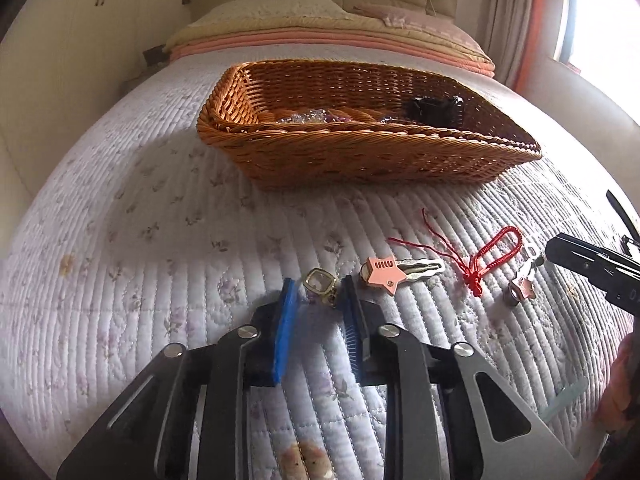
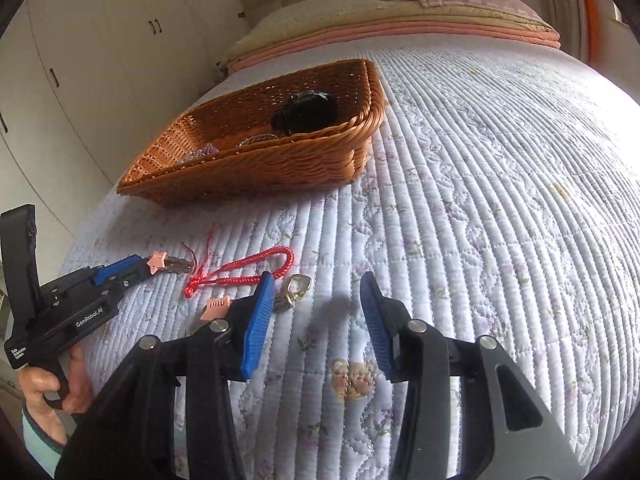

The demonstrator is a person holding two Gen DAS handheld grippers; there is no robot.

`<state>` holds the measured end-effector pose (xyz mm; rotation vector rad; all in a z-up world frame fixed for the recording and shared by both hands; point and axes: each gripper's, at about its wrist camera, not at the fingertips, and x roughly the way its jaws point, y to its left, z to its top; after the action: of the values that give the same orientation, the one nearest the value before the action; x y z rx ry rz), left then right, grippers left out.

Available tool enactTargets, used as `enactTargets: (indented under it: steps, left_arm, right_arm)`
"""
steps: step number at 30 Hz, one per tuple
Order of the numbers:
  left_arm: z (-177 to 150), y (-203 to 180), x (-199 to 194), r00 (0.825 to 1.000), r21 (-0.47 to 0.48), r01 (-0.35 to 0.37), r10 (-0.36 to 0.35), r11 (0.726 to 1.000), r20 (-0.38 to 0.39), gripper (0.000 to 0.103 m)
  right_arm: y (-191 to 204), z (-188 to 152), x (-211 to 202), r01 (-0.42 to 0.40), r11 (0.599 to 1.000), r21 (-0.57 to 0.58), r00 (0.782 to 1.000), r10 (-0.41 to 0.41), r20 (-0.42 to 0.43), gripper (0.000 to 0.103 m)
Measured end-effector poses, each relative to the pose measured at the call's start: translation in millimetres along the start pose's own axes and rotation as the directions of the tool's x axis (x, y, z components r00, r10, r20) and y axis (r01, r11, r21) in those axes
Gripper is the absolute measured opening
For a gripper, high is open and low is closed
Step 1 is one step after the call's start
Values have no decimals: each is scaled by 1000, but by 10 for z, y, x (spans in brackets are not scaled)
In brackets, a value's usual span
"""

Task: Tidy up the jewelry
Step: 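Lower the left tool and grasp the small metal ring charm, then hold the ring charm in the left tool while the right tool approaches the pink star key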

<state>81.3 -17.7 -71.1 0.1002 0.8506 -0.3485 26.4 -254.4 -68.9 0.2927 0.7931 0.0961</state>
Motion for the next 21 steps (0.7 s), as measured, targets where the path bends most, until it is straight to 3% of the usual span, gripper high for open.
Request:
enactTargets:
  steps: [1, 10, 14, 21]
  left_arm:
    - [-7, 19, -6, 1000, -2, -6, 6, 1000, 1, 9]
    - [-65, 68, -68, 999, -27, 36, -36, 999, 29, 9]
    - [-85, 70, -68, 999, -27, 40, -39, 999, 37, 9]
    - [-89, 83, -69, 998, -32, 53, -52, 998, 41, 9]
  right_arm:
    - [11, -11, -22, -1, 1000, -6, 1000, 1, 3, 41]
    - [151, -106, -32, 33, 995, -89, 999, -35, -20, 41]
    - [173, -89, 33, 40, 995, -94, 998, -44, -42, 29]
    - [207, -14, 153, 62, 994, -94, 996, -67, -61, 23]
